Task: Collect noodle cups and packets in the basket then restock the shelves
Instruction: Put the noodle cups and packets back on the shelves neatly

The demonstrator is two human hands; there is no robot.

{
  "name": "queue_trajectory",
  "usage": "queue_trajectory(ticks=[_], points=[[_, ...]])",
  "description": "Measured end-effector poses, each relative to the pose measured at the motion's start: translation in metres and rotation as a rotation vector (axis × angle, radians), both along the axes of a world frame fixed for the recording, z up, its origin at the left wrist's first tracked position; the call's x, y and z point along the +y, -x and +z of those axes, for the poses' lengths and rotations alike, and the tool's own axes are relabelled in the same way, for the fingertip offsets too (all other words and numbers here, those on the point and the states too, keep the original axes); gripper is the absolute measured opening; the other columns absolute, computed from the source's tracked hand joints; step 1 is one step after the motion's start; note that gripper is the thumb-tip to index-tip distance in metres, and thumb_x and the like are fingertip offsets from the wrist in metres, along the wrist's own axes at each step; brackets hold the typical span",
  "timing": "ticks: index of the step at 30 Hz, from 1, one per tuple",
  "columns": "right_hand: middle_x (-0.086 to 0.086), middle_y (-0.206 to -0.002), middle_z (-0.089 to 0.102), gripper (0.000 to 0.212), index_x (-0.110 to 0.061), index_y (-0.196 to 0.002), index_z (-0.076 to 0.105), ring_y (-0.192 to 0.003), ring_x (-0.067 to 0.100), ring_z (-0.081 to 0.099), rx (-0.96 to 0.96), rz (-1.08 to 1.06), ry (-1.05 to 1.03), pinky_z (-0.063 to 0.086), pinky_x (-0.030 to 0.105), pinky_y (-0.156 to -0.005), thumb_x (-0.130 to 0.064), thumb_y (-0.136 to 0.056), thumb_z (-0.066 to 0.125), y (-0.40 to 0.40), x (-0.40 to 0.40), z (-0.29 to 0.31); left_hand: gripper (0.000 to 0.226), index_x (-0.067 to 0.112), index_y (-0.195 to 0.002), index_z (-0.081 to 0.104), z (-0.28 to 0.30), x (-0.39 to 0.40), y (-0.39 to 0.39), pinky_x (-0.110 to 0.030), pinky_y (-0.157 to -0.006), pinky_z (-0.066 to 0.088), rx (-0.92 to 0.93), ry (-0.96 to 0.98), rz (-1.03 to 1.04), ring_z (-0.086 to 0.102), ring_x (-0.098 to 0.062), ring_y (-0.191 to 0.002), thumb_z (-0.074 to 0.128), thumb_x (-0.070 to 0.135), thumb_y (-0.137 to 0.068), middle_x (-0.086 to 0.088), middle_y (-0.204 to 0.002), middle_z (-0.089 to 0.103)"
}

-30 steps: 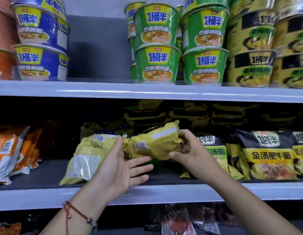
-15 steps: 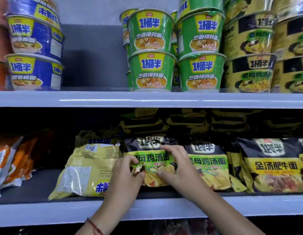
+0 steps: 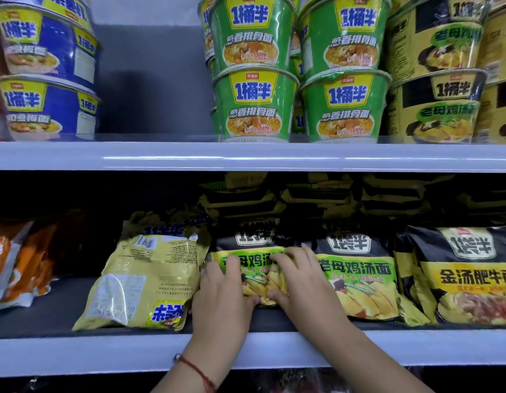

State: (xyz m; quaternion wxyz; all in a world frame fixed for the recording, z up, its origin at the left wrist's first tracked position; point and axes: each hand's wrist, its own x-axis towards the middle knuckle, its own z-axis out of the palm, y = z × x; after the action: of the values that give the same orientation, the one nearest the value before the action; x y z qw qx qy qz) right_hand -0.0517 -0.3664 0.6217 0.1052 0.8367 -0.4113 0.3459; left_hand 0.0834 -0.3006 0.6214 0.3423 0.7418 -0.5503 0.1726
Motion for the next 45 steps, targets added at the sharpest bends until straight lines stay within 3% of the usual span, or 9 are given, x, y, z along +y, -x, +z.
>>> queue_trajectory(ticks=[5, 9, 11, 14, 19, 25, 29, 39, 45], points=[[-0.006, -0.154, 0.021, 0.062, -0.03, -0.145, 0.032, -0.151, 0.023, -0.001, -0.183, 0.071, -0.081, 0.012, 0.036, -0.123, -0.034, -0.092, 0.062, -0.003, 0.013, -0.002, 0.057, 0.029, -0.119, 0.031, -0.005, 0.0, -0.004, -0.026, -0.077, 0.042, 0.031, 0.044, -0.022, 0.045, -0.019, -0.111, 0.067, 0.055, -0.082, 0.002, -0.117, 0.036], [-0.024, -0.159, 0.008, 0.059, -0.04, -0.153, 0.02, -0.147, -0.005, 0.003, -0.669, 0.359, -0.431, 0.013, 0.025, -0.119, -0.04, -0.1, 0.047, -0.016, 0.039, 0.003, 0.058, 0.039, -0.151, 0.015, -0.01, 0.005, -0.002, -0.03, -0.116, 0.02, 0.343, 0.165, -0.392, 0.005, -0.009, -0.148, 0.038, 0.049, -0.099, 0.015, -0.16, 0.002], [-0.027, -0.158, -0.012, 0.063, -0.038, -0.156, 0.002, -0.146, -0.005, -0.014, -0.512, 0.392, -0.463, 0.002, 0.026, -0.121, -0.046, -0.103, 0.036, -0.026, 0.039, -0.003, 0.063, 0.045, -0.149, -0.013, -0.013, 0.002, 0.0, -0.029, -0.119, -0.002, 0.379, 0.041, -0.496, -0.023, -0.002, -0.145, 0.023, 0.054, -0.098, 0.023, -0.155, -0.027], [-0.015, -0.157, -0.027, 0.071, -0.027, -0.156, -0.011, -0.146, 0.005, -0.024, -0.39, 0.262, -0.514, -0.007, 0.027, -0.118, -0.052, -0.102, 0.03, -0.029, 0.026, -0.007, 0.064, 0.032, -0.143, -0.03, -0.018, -0.006, -0.009, -0.03, -0.121, -0.008, 0.231, -0.081, -0.358, -0.032, -0.004, -0.14, 0.015, 0.051, -0.101, 0.014, -0.149, -0.038], [0.0, -0.162, -0.022, 0.078, -0.015, -0.156, -0.012, -0.149, 0.013, -0.02, -0.38, 0.134, -0.585, -0.004, 0.031, -0.12, -0.05, -0.102, 0.033, -0.03, 0.021, -0.001, 0.069, 0.018, -0.151, -0.025, -0.013, -0.011, -0.01, -0.026, -0.115, -0.01, 0.264, -0.146, -0.295, -0.034, -0.004, -0.134, 0.019, 0.044, -0.104, 0.007, -0.149, -0.038], [-0.011, -0.16, -0.014, 0.065, -0.022, -0.157, -0.001, -0.149, 0.011, -0.018, -0.426, 0.134, -0.213, -0.004, 0.027, -0.119, -0.038, -0.104, 0.033, -0.035, 0.018, 0.009, 0.067, 0.022, -0.152, -0.019, -0.004, -0.013, 0.0, -0.028, -0.117, -0.006, 0.346, 0.066, -0.301, -0.029, -0.007, -0.141, 0.023, 0.044, -0.104, 0.007, -0.153, -0.034], [0.011, -0.165, -0.005, 0.067, -0.008, -0.156, 0.002, -0.151, 0.027, -0.01, -0.481, 0.053, -0.398, 0.002, 0.036, -0.121, -0.039, -0.104, 0.033, -0.043, -0.008, 0.013, 0.068, 0.012, -0.154, -0.014, 0.007, -0.034, -0.001, -0.033, -0.119, -0.007, 0.533, -0.02, -0.271, -0.019, -0.017, -0.149, 0.025, 0.038, -0.105, -0.007, -0.161, -0.024], [0.016, -0.156, 0.02, 0.049, 0.0, -0.146, 0.024, -0.149, 0.035, 0.006, -0.545, 0.048, -0.321, 0.015, 0.041, -0.12, -0.022, -0.104, 0.036, -0.044, -0.021, 0.007, 0.081, 0.02, -0.154, -0.014, -0.003, -0.026, -0.012, -0.033, -0.12, 0.004, 0.353, -0.016, -0.239, -0.012, -0.017, -0.15, 0.042, 0.043, -0.101, -0.004, -0.162, -0.019], [-0.012, -0.161, -0.018, 0.066, -0.023, -0.157, -0.004, -0.144, -0.001, -0.023, -0.505, 0.222, -0.162, -0.002, 0.019, -0.118, -0.022, -0.105, 0.037, -0.035, 0.026, 0.01, 0.079, 0.031, -0.153, -0.015, 0.003, 0.003, -0.004, -0.034, -0.115, 0.026, 0.306, 0.026, -0.263, 0.002, -0.016, -0.151, 0.037, 0.054, -0.099, 0.004, -0.163, -0.016]])
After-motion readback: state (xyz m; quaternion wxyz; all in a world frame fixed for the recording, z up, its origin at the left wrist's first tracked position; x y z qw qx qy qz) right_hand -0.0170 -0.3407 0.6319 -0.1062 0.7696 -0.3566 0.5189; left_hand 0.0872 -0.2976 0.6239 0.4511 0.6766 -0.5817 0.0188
